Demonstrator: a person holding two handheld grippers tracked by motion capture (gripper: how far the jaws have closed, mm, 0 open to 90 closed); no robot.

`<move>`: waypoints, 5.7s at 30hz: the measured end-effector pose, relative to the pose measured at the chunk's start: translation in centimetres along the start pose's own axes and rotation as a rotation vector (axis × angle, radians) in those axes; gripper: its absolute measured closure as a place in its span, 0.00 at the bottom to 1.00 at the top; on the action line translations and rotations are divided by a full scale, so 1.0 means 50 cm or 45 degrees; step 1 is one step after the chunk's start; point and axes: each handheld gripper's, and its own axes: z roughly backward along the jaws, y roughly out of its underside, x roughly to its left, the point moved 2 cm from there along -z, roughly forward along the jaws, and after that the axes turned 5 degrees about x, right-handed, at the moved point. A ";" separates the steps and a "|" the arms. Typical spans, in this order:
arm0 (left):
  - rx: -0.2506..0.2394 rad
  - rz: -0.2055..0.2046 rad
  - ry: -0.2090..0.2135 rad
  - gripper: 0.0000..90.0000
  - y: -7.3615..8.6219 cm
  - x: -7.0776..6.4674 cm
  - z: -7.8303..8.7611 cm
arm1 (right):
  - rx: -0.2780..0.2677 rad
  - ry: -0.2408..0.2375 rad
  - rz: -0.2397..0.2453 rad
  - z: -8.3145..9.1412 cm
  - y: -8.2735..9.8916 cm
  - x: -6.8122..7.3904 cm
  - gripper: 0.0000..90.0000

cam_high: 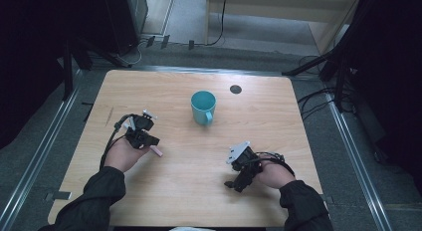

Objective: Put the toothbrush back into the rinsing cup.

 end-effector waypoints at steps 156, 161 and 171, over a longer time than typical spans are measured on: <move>0.282 0.356 -0.108 0.90 0.017 0.137 -0.001 | -0.007 -0.006 0.015 -0.006 -0.011 0.006 0.00; 0.284 0.342 -0.098 0.93 0.016 0.135 -0.002 | -0.009 -0.006 0.015 -0.006 -0.011 0.006 0.00; 0.273 0.332 -0.098 0.93 0.015 0.135 -0.003 | -0.011 -0.006 0.016 -0.006 -0.011 0.006 0.00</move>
